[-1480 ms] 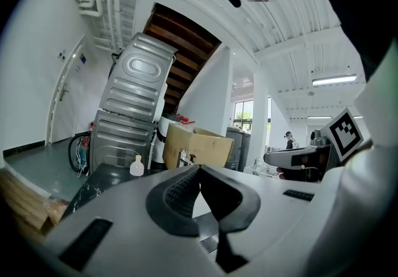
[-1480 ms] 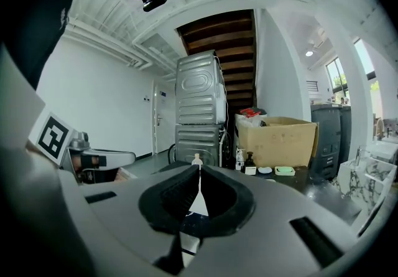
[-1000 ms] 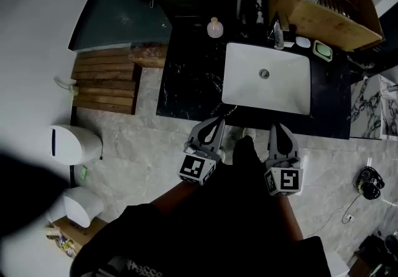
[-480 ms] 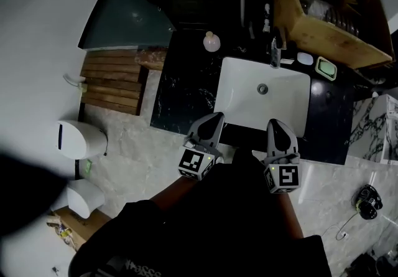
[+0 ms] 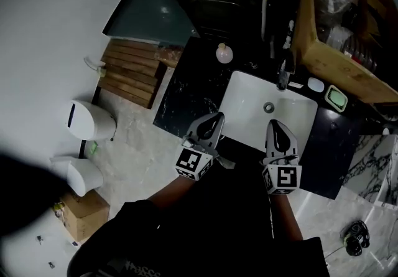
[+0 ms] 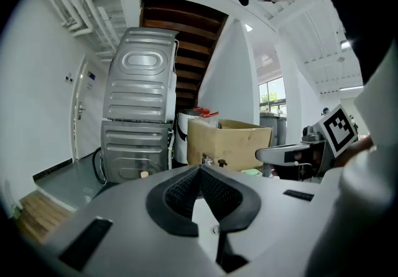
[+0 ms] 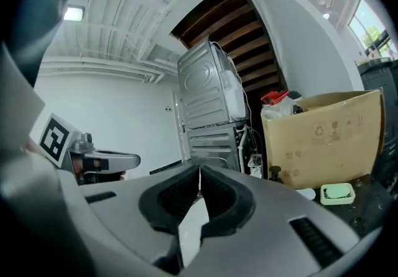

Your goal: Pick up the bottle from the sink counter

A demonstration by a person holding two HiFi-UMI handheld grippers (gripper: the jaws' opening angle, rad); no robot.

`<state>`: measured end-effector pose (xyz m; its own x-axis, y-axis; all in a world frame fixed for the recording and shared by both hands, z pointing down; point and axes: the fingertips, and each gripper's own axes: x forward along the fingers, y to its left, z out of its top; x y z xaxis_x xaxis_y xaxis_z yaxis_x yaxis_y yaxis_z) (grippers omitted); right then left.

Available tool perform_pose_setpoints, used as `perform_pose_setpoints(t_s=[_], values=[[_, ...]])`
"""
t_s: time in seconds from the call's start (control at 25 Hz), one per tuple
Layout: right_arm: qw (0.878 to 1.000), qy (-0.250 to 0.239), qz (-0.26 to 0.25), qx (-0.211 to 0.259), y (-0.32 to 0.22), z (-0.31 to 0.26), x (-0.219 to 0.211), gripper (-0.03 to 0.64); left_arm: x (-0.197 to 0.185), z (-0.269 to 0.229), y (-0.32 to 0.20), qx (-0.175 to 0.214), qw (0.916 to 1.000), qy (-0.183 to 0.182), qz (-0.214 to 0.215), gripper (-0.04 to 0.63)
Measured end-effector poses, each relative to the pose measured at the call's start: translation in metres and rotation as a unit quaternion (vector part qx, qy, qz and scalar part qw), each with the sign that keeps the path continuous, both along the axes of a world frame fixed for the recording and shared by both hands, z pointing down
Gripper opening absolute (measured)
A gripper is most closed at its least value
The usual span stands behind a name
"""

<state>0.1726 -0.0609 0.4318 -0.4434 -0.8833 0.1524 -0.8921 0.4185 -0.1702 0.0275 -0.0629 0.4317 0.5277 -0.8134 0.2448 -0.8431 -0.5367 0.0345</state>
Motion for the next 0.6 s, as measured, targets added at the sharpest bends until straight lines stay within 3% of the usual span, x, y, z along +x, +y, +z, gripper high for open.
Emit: perform_pose_setpoints(t_s=[0.28,0.6], values=[[1.000,-0.003,-0.028,-0.013,-0.022,0.009,-0.014,0.038,-0.016,0.010,-0.035,-0.005,0.9994,0.004,-0.035,0.014],[1.000,0.013,-0.026,-0.005,-0.068,0.008,-0.043,0.038,-0.033,0.029,-0.092,-0.009,0.9989,0.022,-0.040,0.014]])
